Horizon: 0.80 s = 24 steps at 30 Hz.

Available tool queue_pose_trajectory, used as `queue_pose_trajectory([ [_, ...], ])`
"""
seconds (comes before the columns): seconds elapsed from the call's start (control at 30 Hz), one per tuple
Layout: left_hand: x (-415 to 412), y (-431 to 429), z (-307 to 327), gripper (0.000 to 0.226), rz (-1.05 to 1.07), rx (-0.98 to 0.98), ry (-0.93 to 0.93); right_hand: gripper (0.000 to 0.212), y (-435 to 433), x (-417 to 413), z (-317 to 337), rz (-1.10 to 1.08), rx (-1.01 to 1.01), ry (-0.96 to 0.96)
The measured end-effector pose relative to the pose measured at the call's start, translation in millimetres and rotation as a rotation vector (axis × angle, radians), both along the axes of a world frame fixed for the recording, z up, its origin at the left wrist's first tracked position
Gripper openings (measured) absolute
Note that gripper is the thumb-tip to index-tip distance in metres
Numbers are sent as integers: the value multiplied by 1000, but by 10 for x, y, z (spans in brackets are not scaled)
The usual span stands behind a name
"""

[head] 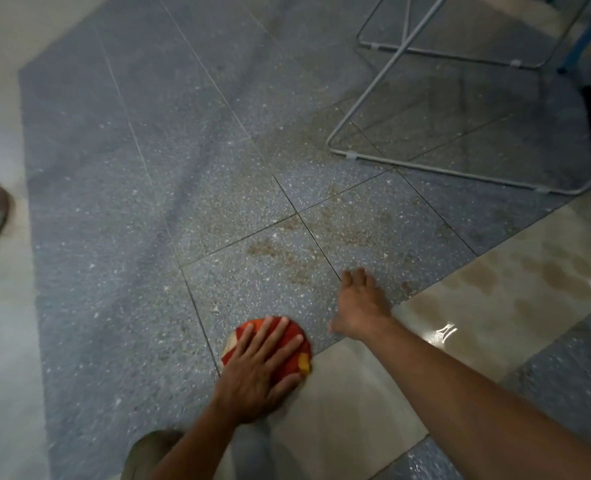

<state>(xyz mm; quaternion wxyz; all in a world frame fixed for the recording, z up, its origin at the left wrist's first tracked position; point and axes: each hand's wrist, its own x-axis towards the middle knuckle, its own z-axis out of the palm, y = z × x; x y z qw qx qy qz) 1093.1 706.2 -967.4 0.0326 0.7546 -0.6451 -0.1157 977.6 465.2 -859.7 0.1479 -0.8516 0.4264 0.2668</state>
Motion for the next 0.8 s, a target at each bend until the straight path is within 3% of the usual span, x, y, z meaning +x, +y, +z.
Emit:
queue_pose_trajectory([
  [0.2, 712, -538, 118, 74, 350, 91, 2, 130, -74, -103, -165, 51, 44, -7],
  [0.37, 488, -1247, 147, 77, 664, 143, 62, 130, -29, -84, -232, 50, -24, -33],
  [0.43, 319, -1299, 146, 76, 571, 134, 31, 130, -25, -85, -242, 42, -36, -55],
  [0.63, 179, -484, -5, 71, -33, 6, 10, 129, -46, -108, -248, 8, -8, -95],
  [0.7, 502, -256, -12, 74, -70, 14, -18, 128, -43, -96, -241, 14, -13, -88],
  [0.8, 983, -323, 70, 74, 119, 46, -22, 127, -38, -102, -213, 6, -5, -100],
])
